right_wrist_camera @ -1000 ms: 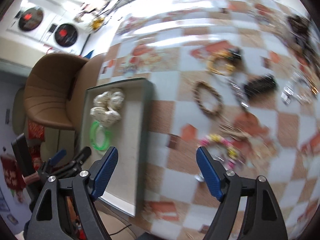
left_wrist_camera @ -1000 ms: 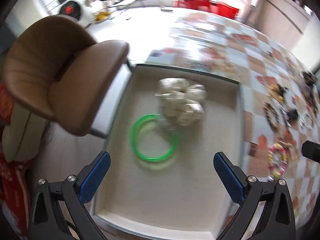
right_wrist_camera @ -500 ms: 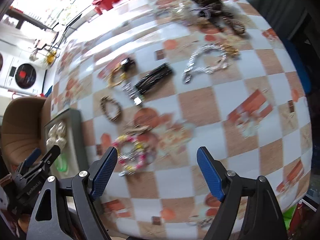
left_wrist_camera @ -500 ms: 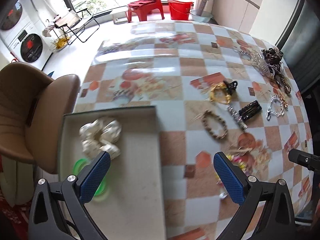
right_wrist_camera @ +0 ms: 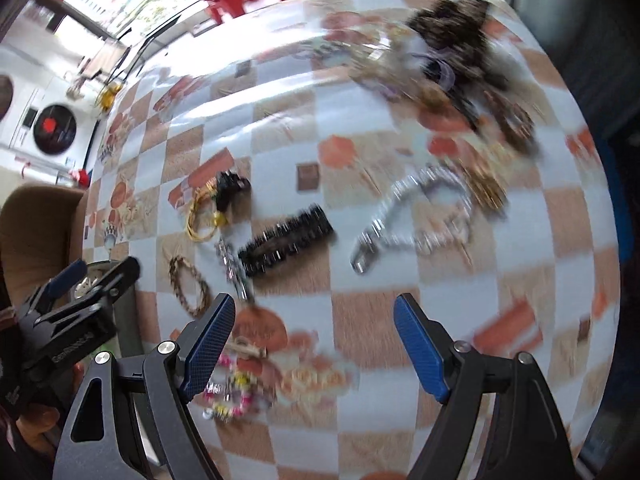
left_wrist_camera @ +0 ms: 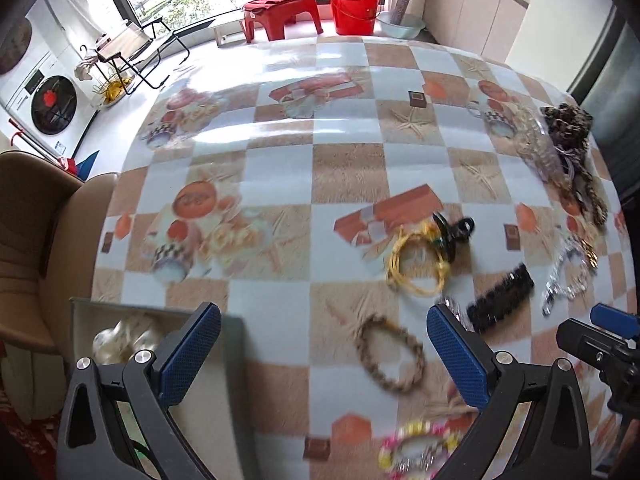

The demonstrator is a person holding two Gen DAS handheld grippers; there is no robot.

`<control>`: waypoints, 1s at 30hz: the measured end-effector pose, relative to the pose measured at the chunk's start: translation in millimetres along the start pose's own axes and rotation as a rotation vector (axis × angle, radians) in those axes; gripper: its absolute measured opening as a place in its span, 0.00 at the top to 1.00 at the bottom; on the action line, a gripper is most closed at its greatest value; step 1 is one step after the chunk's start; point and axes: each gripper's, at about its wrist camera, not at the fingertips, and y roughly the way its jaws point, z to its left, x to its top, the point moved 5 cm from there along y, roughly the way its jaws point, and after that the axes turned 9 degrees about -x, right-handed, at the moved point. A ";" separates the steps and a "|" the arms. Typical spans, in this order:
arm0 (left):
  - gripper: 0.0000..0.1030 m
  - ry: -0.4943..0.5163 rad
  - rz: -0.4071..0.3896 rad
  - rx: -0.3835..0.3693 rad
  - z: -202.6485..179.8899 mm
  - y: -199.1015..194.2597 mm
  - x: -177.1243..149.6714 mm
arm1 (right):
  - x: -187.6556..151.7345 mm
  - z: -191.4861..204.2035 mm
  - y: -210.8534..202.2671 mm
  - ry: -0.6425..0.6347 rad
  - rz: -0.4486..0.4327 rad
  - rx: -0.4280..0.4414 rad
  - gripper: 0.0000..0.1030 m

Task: Organize jewelry
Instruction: 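Move both tools back over the jewelry on the table, then grasp the gold flower bracelet with the left tool while the right tool grasps the black beaded clip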

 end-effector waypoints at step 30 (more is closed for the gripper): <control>0.44 0.105 0.065 -0.111 -27.1 68.4 36.1 | 4.7 82.6 64.2 -1.029 -0.137 -0.013 0.36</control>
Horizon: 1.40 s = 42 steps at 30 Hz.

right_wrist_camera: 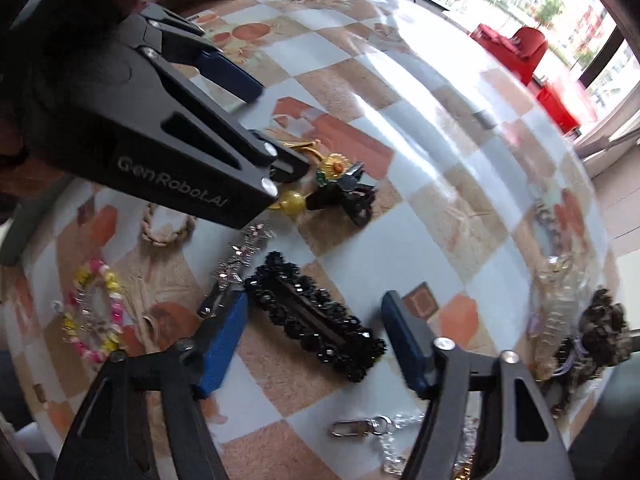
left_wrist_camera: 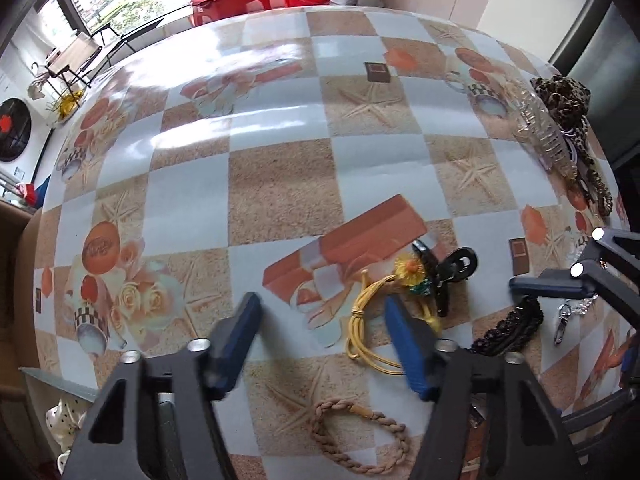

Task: Organize jewelry
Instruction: 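Grasp the gold flower bracelet with the left tool while the right tool grasps the black beaded clip, then carry the bracelet and black clip into the tray and release both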

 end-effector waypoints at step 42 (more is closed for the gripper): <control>0.91 -0.155 -0.109 -0.090 13.6 -145.1 -111.9 | -51.5 21.3 -105.3 0.845 0.094 0.119 0.48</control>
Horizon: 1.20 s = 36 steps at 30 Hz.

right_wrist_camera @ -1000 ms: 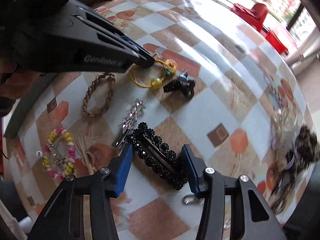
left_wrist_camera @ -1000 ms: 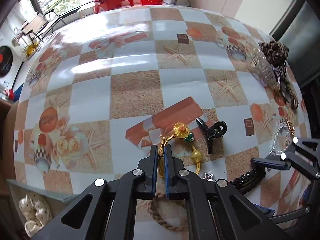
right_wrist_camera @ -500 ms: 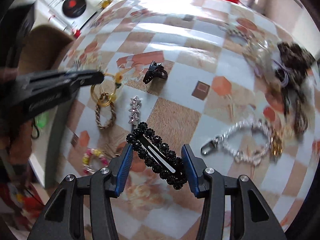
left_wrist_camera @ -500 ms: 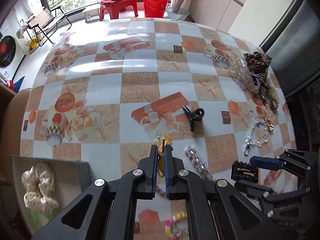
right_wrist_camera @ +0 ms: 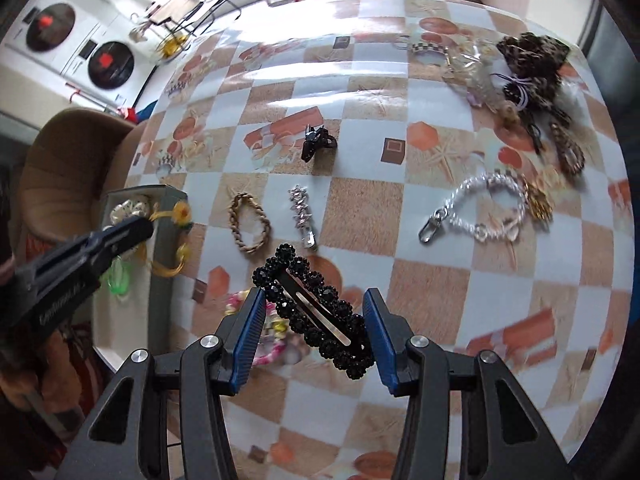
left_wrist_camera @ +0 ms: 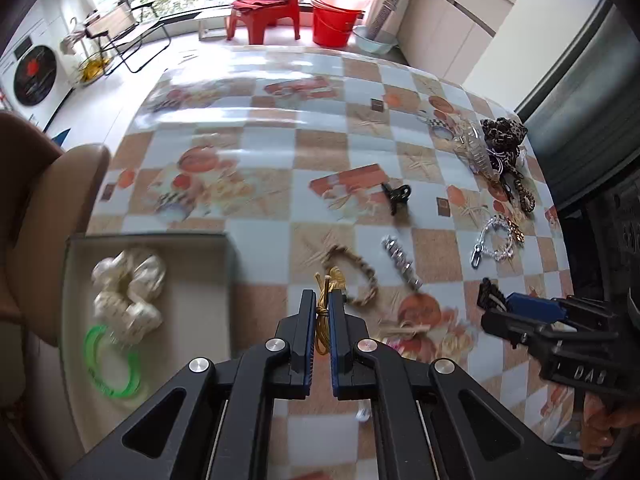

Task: Organize jewelry
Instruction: 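Carry the bracelet and black clip into the tray and release both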

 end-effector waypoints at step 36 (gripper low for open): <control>0.91 -0.397 -0.018 0.195 208.8 -55.2 -146.1 | -14.0 267.8 78.5 -0.363 0.111 0.018 0.48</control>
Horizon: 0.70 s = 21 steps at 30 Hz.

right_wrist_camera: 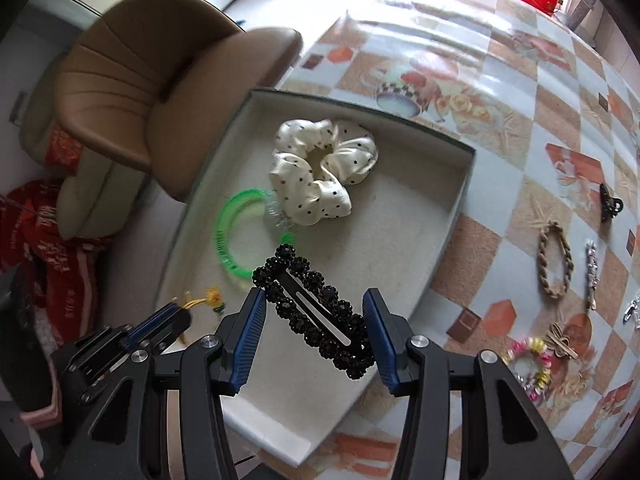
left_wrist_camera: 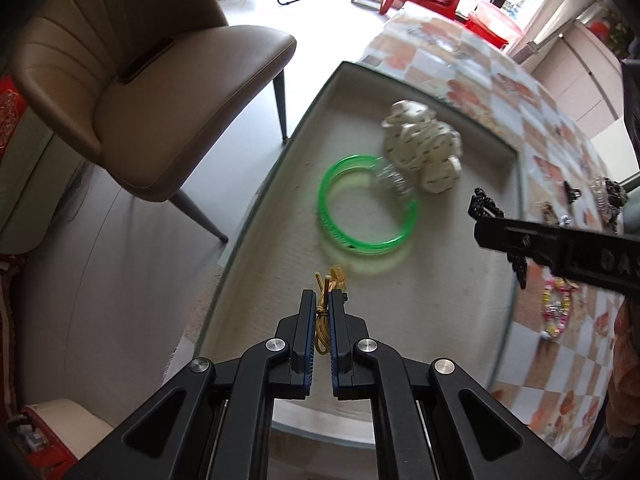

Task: Organize jewelry
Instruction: 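Carry the bracelet and black clip into the tray and release both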

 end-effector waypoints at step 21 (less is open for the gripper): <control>0.91 0.024 0.058 0.110 7.1 32.5 -9.4 | 33.5 -21.3 50.9 0.100 -0.013 -0.127 0.45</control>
